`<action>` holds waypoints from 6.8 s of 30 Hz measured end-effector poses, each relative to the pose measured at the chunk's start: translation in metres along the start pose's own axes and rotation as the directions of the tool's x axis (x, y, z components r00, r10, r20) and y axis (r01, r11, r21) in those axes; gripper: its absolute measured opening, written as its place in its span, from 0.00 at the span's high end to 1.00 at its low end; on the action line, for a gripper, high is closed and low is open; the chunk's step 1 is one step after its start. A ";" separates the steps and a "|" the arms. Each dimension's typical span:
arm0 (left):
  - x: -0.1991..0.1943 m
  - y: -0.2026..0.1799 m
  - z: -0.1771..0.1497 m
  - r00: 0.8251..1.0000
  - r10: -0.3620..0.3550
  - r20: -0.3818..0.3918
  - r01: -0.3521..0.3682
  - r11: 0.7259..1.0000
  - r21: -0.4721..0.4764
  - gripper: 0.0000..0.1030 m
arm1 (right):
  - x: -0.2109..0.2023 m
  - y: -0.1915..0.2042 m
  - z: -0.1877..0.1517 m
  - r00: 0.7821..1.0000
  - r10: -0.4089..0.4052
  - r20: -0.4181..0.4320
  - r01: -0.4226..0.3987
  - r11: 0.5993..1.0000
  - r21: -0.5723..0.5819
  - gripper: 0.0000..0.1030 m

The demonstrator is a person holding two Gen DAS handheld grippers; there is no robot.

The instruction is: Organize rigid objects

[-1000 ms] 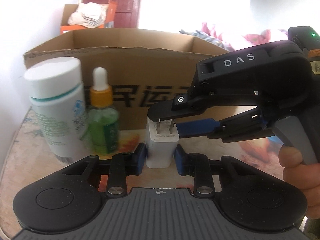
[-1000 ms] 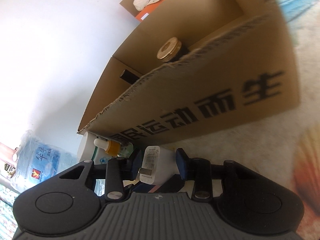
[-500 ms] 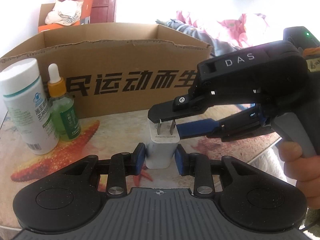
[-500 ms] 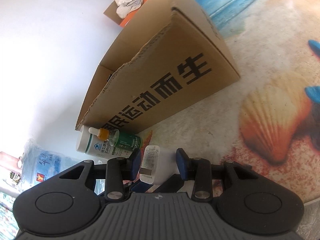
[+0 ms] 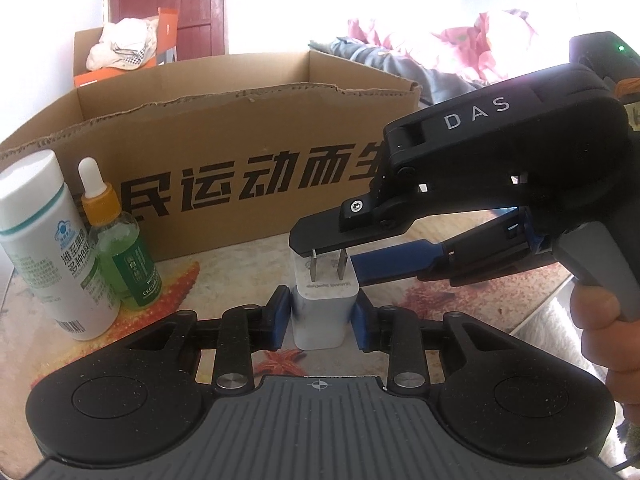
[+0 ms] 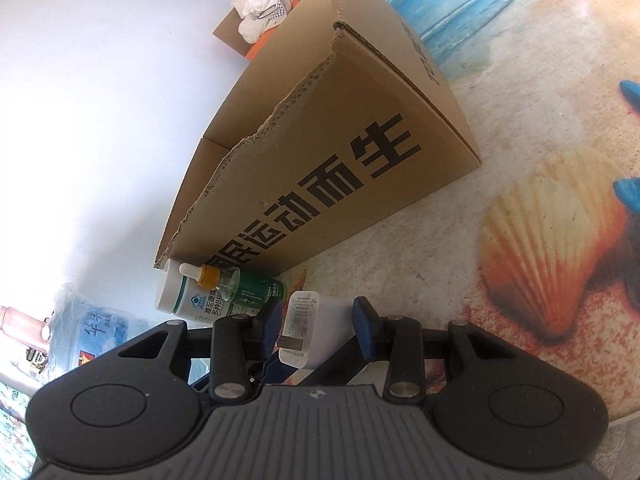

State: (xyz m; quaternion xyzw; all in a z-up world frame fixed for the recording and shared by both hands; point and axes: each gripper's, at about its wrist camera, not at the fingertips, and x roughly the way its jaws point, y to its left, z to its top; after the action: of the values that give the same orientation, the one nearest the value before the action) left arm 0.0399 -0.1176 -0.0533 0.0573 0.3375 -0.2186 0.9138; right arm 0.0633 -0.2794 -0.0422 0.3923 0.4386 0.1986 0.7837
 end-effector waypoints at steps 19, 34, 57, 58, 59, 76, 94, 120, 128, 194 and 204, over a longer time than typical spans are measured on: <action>-0.043 0.016 0.146 0.981 0.058 0.186 -0.058 0.998 -0.008 0.70 | -0.023 0.133 0.111 0.989 0.094 0.112 -0.043 0.918 -0.394 0.57; 0.110 0.105 0.212 0.981 -0.017 -0.194 -0.036 0.962 -0.269 0.73 | 0.118 0.085 0.239 0.975 -0.174 -0.136 0.132 0.952 -0.275 0.57; 0.158 0.114 0.211 0.943 -0.093 -0.319 -0.031 0.931 -0.364 0.73 | 0.162 0.087 0.244 0.918 -0.366 -0.156 0.254 0.842 -0.477 0.59; 0.157 0.114 0.212 0.945 -0.088 -0.316 -0.033 0.933 -0.358 0.73 | 0.161 0.087 0.245 0.919 -0.365 -0.149 0.256 0.841 -0.477 0.58; 0.157 0.113 0.214 0.946 -0.085 -0.312 -0.033 0.935 -0.354 0.71 | 0.161 0.088 0.246 0.922 -0.362 -0.139 0.257 0.839 -0.479 0.58; -0.004 0.093 0.205 0.999 -0.030 -0.012 0.026 0.966 -0.258 0.06 | -0.019 0.130 0.186 0.990 0.092 0.109 -0.028 0.875 -0.483 0.43; -0.082 0.068 0.024 0.990 0.052 0.128 -0.029 0.985 -0.171 0.04 | 0.003 0.118 0.025 0.993 0.058 0.107 0.006 0.855 -0.519 0.40; -0.004 0.078 -0.013 0.986 0.147 0.083 -0.138 0.985 -0.104 0.40 | 0.089 0.153 -0.014 0.992 -0.080 0.096 0.125 0.651 -0.749 0.69; 0.001 0.063 -0.007 0.992 0.083 0.093 -0.078 0.995 -0.056 0.42 | 0.067 0.133 -0.006 0.988 -0.104 0.118 0.157 0.709 -0.687 0.69; -0.052 0.068 0.112 0.976 0.033 0.214 -0.015 0.996 -0.084 0.70 | -0.014 0.202 0.058 0.975 0.061 0.212 0.124 0.645 -0.754 0.77; 0.053 0.104 0.170 0.994 -0.071 -0.087 0.053 0.979 -0.198 0.70 | 0.067 0.166 0.157 0.993 -0.098 0.063 0.116 0.764 -0.635 0.76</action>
State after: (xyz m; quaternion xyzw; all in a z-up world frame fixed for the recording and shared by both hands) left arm 0.2216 -0.0865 0.0385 -0.0329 0.4015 -0.2099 0.8909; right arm 0.2371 -0.2023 0.1015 0.0805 0.3564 0.2855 0.8860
